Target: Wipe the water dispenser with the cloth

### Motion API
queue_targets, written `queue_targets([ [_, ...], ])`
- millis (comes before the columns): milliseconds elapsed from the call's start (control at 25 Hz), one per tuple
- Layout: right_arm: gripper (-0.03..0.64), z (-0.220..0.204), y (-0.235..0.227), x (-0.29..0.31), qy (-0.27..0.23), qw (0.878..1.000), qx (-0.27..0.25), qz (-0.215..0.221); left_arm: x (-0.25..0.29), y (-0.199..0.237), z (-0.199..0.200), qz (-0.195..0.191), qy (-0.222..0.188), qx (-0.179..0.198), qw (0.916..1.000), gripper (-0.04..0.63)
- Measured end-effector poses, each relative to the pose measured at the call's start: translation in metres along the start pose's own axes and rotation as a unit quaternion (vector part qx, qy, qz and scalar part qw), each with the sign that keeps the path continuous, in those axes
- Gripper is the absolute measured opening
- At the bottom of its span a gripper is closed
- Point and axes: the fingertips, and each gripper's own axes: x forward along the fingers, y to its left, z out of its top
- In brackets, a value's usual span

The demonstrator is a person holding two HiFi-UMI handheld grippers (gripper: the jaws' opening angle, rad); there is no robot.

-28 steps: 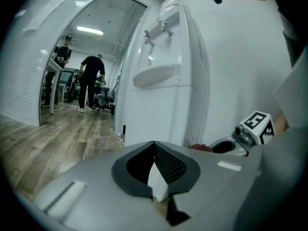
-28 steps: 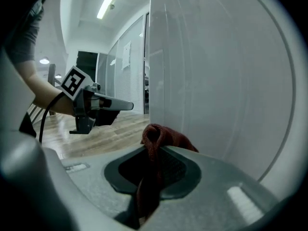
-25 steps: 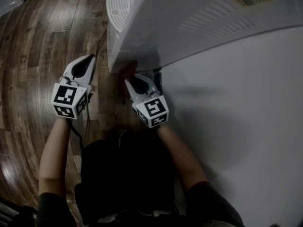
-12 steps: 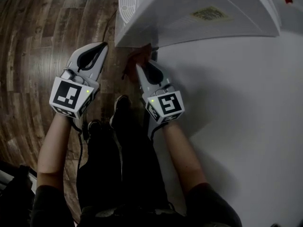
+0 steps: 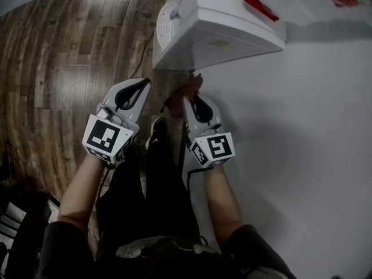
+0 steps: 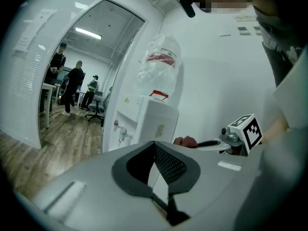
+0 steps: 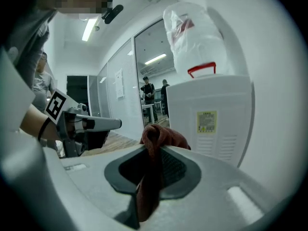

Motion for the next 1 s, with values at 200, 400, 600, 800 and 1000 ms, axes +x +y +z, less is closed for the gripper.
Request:
queue_targets([
  [200,0.048,0.058,0.013,-0.031,-0.033,0.999,0.009,-0.018,-0.026,-0.024,0.046,-0.005,0.0,-0.013,0.9999,0.02],
  [400,0.048,0.104,0.033,-0.066,-0.05,0.998,0.015,-0.037,-0.061,-0.061,0.082,-0.029,-0.006,-0.04,0.9988,0.02],
  [600,0.048,0.122,0.046,-0.086,-0.059,0.997,0.019,-0.054,-0.084,-0.082,0.09,-0.044,-0.01,-0.049,0.9978,0.02],
  [800,0.048,0.127,0.06,-0.111,-0.06,0.996,0.013,-0.068,-0.102,-0.104,0.081,-0.059,0.008,-0.005,0.9982,0.02],
  [1000,0.048,0.116,0.069,-0.145,-0.048,0.996,0.016,-0.067,-0.121,-0.123,0.084,-0.049,0.0,-0.018,0.9986,0.02],
])
